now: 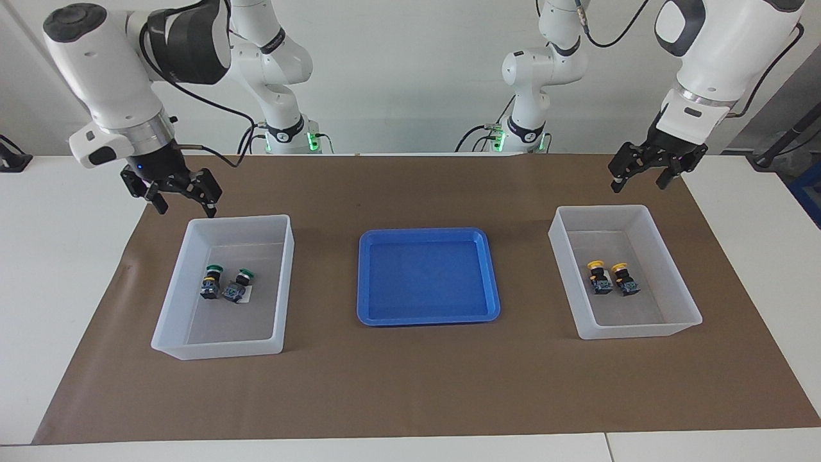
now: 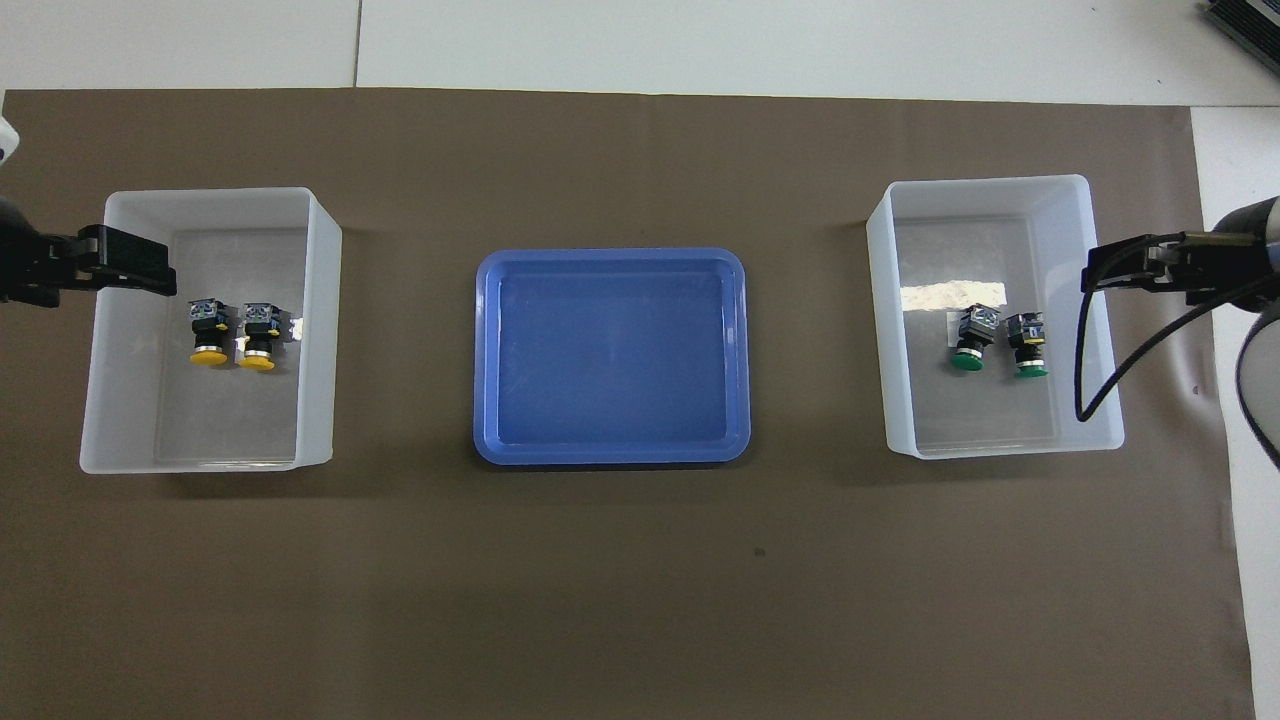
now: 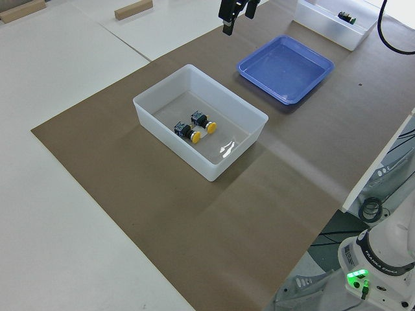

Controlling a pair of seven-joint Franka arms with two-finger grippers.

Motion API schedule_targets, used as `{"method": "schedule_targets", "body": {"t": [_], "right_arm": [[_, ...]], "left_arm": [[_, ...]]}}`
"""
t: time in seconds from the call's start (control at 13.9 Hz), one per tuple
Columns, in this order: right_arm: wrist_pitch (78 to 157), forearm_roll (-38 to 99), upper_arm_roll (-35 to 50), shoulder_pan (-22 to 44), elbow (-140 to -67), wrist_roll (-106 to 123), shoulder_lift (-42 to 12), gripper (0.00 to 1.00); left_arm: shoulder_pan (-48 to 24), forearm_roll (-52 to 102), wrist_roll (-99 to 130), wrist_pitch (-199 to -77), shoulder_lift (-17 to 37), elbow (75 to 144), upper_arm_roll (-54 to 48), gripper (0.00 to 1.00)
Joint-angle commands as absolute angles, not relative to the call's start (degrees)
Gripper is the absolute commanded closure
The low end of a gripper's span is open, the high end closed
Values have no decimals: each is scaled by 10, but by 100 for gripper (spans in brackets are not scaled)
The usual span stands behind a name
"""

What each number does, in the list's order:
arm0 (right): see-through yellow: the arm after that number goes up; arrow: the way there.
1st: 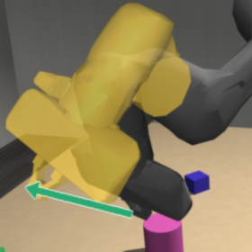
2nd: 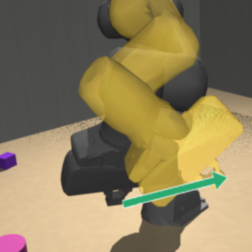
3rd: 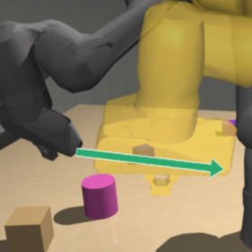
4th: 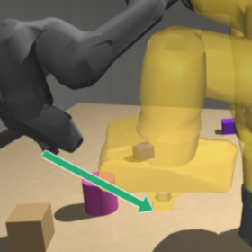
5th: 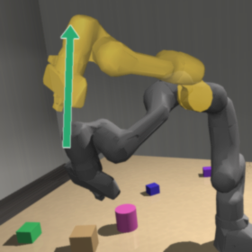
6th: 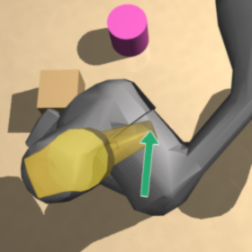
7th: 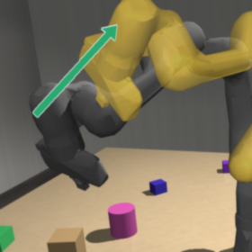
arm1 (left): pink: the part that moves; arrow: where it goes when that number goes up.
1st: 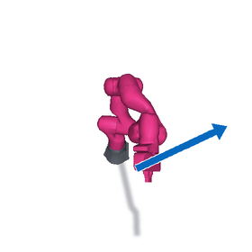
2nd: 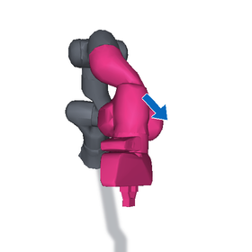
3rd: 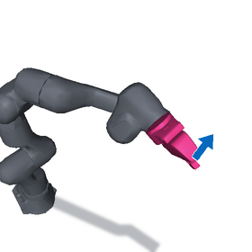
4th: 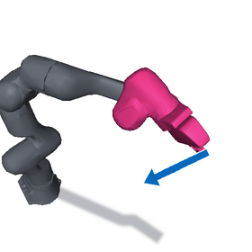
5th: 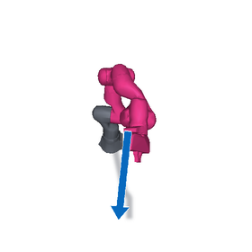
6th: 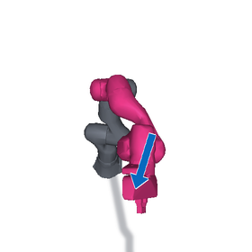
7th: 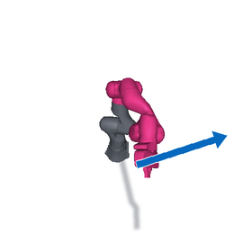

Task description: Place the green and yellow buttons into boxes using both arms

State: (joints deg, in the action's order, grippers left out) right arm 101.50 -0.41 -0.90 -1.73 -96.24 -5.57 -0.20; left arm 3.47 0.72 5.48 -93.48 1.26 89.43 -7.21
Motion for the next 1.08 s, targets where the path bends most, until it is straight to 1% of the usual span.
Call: {"method": "schedule_targets", "body": {"t": [0.0, 0.14, 0.22, 0.5, 1.01], "right_arm": [[964, -3, -11, -25, -950, -69, 32, 0], [900, -7, -11, -32, -918, -62, 42, 0], [883, -5, -12, -33, -920, -59, 45, 0], [879, -5, -11, -28, -933, -55, 53, 0], [863, -9, -5, -25, -924, -52, 46, 0]], "left_arm": [[33, -4, 49, -906, 3, 896, -70, 0], [32, -4, 51, -908, -5, 901, -74, 0], [31, -4, 50, -906, -9, 904, -74, 0], [30, -4, 47, -906, -10, 906, -75, 0], [28, -3, 46, -914, -11, 907, -74, 0]]}}
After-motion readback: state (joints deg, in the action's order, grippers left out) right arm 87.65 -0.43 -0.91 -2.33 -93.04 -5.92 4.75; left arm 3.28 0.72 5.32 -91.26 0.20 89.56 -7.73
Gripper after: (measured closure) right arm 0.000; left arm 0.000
